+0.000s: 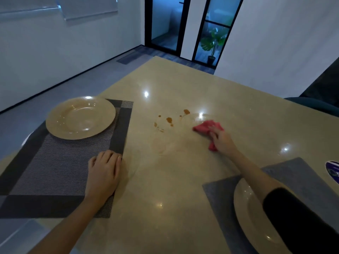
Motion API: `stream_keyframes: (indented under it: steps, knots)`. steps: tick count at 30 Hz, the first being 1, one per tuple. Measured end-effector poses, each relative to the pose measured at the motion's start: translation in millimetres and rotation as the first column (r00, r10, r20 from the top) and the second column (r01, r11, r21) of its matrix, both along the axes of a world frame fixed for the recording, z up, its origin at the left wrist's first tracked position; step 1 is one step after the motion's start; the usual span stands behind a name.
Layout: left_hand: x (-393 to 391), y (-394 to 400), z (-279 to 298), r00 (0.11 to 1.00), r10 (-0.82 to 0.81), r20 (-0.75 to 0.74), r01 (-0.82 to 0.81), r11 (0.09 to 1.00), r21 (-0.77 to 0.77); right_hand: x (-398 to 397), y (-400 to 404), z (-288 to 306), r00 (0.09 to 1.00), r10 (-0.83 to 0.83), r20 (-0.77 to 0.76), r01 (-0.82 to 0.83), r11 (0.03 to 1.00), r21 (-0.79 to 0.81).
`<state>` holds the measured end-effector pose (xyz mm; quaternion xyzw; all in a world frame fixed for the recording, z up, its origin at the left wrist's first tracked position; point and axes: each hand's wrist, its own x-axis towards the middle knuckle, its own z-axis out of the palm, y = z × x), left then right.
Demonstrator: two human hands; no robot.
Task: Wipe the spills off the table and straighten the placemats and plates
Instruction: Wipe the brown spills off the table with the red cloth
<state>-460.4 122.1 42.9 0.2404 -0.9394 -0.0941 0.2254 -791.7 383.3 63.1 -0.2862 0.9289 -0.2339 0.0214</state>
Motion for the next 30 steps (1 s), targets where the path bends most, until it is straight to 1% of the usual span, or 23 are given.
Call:
stream_keyframes:
  steps: [2, 4, 7, 12, 15, 17, 19, 21, 23, 24, 26, 28, 30]
  knots:
    - [-0.3, -0.3, -1.4, 1.0, 0.004, 0.001, -0.004, 1.0, 0.01, -31.1, -5.3, 8.8, 0.996, -0.082, 0.037, 0.08, 0.996, 0.05]
    - [-0.6, -0.6, -1.7, 1.0, 0.005, 0.009, -0.005, 1.0, 0.014, -56.8, -27.0, 16.2, 0.987, -0.14, 0.081, 0.133, 0.988, 0.078]
    - [-0.3, -0.3, -2.0, 1.0, 0.012, 0.012, -0.012, 1.0, -0.004, -70.5, -70.8, 17.8, 0.99, -0.12, 0.078, 0.113, 0.99, 0.089]
    - [-1.6, 0.3, -0.9, 1.0, 0.013, -0.001, -0.013, 1.0, 0.0, -52.7, -138.8, 17.9, 0.992, 0.077, 0.095, -0.085, 0.993, 0.079]
    - [-1.2, 0.1, -2.2, 1.0, 0.012, -0.003, -0.012, 1.0, 0.004, -28.8, -161.8, 12.1, 0.977, 0.183, 0.106, -0.19, 0.98, 0.055]
    - [-0.8, -0.2, -3.1, 1.0, 0.009, -0.002, -0.009, 1.0, 0.008, -0.4, -167.4, 11.2, 0.956, 0.264, 0.125, -0.267, 0.964, 0.004]
    - [0.1, -0.5, -4.3, 1.0, 0.005, -0.006, -0.005, 1.0, 0.008, 28.0, -163.0, 8.6, 0.908, 0.402, 0.12, -0.399, 0.915, -0.05]
    - [0.7, -0.4, -3.9, 1.0, 0.003, -0.019, -0.003, 1.0, 0.005, 49.2, -144.5, 4.3, 0.834, 0.548, 0.069, -0.546, 0.836, -0.045]
    - [1.3, -0.2, -3.0, 1.0, 0.003, -0.021, -0.003, 1.0, 0.003, 52.9, -114.2, 2.1, 0.789, 0.613, 0.041, -0.61, 0.79, -0.061]
    - [1.3, -0.1, -2.6, 1.0, 0.006, -0.018, -0.006, 1.0, -0.004, 46.2, -100.4, 1.6, 0.792, 0.61, 0.03, -0.607, 0.792, -0.067]
    - [0.5, 0.8, -2.9, 1.0, 0.012, -0.017, -0.012, 1.0, -0.016, 20.2, -83.3, -0.3, 0.849, 0.526, 0.043, -0.525, 0.85, -0.048]
    - [-0.2, 1.2, -3.1, 1.0, 0.021, -0.016, -0.021, 1.0, -0.01, -8.0, -93.3, -2.4, 0.918, 0.393, 0.047, -0.394, 0.919, 0.003]
    - [-1.0, 0.7, -3.0, 1.0, 0.024, -0.016, -0.024, 1.0, 0.003, -20.2, -123.1, -6.6, 0.963, 0.268, 0.028, -0.269, 0.96, 0.076]
